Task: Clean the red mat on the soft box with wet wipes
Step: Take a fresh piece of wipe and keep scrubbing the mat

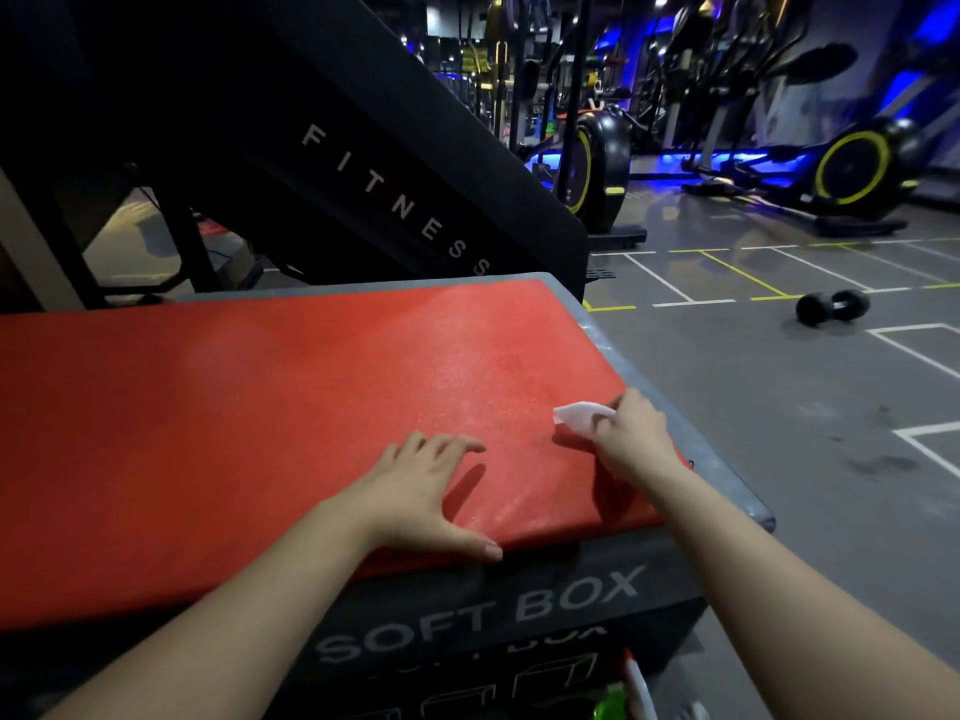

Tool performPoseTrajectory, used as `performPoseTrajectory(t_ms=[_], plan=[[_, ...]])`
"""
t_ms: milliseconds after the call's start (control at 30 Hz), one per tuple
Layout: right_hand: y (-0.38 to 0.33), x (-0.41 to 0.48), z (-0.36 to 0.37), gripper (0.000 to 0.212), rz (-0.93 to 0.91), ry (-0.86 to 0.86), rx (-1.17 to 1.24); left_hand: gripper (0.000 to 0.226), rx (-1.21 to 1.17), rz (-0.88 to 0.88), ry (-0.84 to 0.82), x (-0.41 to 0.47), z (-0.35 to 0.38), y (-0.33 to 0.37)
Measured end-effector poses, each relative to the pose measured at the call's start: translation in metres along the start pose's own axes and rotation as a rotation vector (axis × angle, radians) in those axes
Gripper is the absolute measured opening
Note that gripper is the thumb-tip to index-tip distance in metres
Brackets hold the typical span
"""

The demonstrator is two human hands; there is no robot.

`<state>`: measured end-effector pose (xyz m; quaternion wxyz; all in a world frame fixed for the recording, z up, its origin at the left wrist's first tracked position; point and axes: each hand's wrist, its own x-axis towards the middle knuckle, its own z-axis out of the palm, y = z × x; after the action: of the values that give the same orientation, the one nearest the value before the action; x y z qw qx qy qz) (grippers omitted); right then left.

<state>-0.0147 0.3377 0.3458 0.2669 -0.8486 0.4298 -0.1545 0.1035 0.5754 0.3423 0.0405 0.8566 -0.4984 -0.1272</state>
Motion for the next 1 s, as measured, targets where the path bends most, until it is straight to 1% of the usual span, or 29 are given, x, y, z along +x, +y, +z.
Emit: performPoseTrajectory(t_ms=[100,200,233,300,367,433,500,600,700,767,933,967,1000], plan=[[0.009,-0.005,-0.002,0.048,0.142,-0.016,-0.051,0.116,0.104,0.042,0.046,-0.008,0.008,0.006],[0.018,-0.011,-0.009,0.053,0.211,-0.032,-0.033,0.113,0.206,0.068,0.024,-0.016,0.011,0.010],[0.020,-0.013,-0.012,0.053,0.207,-0.054,-0.011,0.108,0.225,0.071,0.008,-0.018,0.012,0.013],[0.021,-0.019,-0.019,0.051,0.196,-0.069,0.011,0.092,0.307,0.097,-0.001,-0.024,0.017,0.021],[0.020,-0.029,-0.028,0.047,0.194,-0.045,0.013,0.075,0.445,0.138,0.014,-0.031,0.023,0.030],[0.019,-0.039,-0.037,0.048,0.195,-0.024,0.023,0.064,0.525,0.151,0.017,-0.039,0.025,0.036],[0.019,-0.051,-0.043,0.054,0.185,-0.012,0.034,0.059,0.522,0.156,0.053,-0.050,0.022,0.040],[0.019,-0.072,-0.048,0.068,0.183,-0.021,0.007,0.057,0.457,0.172,0.129,-0.070,0.015,0.041],[0.024,-0.096,-0.049,0.074,0.204,-0.029,0.009,0.055,0.428,0.186,0.149,-0.093,0.018,0.044],[0.029,-0.114,-0.051,0.071,0.199,-0.028,0.007,0.053,0.411,0.187,0.141,-0.110,0.019,0.050],[0.047,-0.156,-0.052,0.056,0.194,-0.026,-0.009,0.050,0.342,0.197,0.112,-0.154,0.012,0.065],[0.052,-0.161,-0.050,0.055,0.187,-0.030,-0.001,0.049,0.336,0.210,0.102,-0.162,0.013,0.067],[0.056,-0.166,-0.049,0.059,0.187,-0.036,0.003,0.050,0.328,0.227,0.097,-0.170,0.013,0.068]])
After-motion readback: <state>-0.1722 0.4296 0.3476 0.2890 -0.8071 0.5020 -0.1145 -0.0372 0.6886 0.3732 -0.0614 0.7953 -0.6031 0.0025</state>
